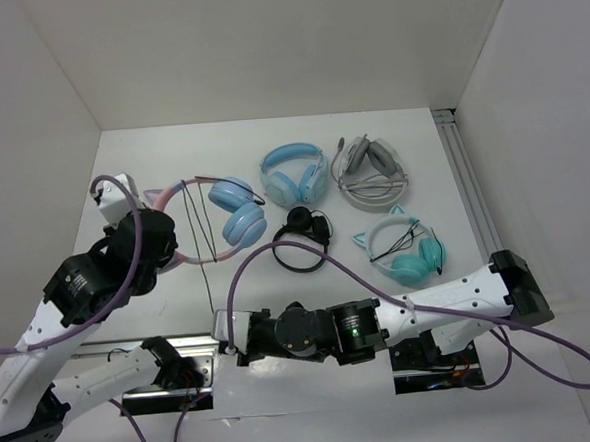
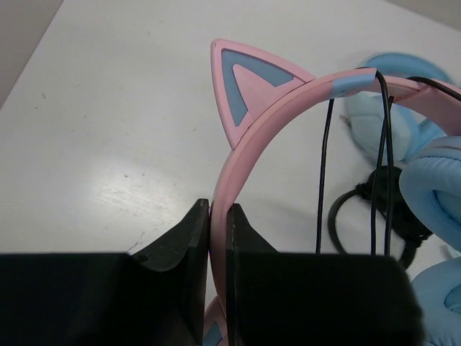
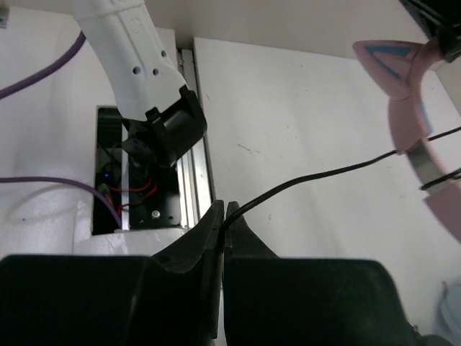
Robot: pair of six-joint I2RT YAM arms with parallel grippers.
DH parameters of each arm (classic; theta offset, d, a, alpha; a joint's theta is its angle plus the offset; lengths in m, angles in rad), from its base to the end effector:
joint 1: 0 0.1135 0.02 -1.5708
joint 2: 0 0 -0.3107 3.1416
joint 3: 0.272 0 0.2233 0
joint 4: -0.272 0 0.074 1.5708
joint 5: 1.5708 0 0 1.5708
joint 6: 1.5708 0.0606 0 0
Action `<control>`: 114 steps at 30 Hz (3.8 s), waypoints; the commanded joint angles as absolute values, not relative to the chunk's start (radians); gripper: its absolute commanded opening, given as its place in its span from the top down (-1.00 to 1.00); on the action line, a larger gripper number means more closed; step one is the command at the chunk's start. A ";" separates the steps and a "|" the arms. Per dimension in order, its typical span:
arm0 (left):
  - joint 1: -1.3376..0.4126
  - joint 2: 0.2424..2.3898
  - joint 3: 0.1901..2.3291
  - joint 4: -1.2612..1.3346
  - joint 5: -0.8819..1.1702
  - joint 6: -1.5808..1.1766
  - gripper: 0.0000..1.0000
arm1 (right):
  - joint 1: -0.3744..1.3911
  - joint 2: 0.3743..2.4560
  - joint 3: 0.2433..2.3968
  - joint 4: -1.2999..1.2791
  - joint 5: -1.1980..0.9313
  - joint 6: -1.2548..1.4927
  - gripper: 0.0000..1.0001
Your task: Wrap the headphones
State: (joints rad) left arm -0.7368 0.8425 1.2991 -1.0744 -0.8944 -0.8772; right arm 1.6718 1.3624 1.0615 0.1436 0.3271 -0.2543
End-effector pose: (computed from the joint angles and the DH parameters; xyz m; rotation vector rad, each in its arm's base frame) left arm 0.0844 -0.0127 0.4292 -0.5979 1.8483 -0.0774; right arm -0.0118 0.3091 0.3904 -1.3057 1.2109 0.7591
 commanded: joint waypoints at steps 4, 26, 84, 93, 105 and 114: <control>-0.735 0.793 1.278 -1.114 -0.994 -0.882 1.00 | 1.709 1.387 1.257 -0.135 0.423 -0.363 1.00; -0.735 0.759 1.146 -0.902 -0.572 -0.359 1.00 | 1.801 1.511 1.482 -0.262 0.931 -0.851 1.00; -0.735 0.781 1.304 -1.006 -0.046 -0.064 1.00 | 1.217 1.157 1.075 -0.084 0.577 -0.963 0.56; -0.735 0.772 1.306 -1.017 -0.095 -0.074 1.00 | 1.147 1.176 1.065 -0.074 0.528 -0.919 0.48; -0.735 0.805 1.285 -1.017 -0.204 -0.104 1.00 | 1.051 1.173 1.039 0.005 0.496 -0.869 0.46; -0.735 0.853 1.295 -1.040 -0.376 -0.138 1.00 | 1.031 1.184 1.039 0.057 0.495 -0.810 0.46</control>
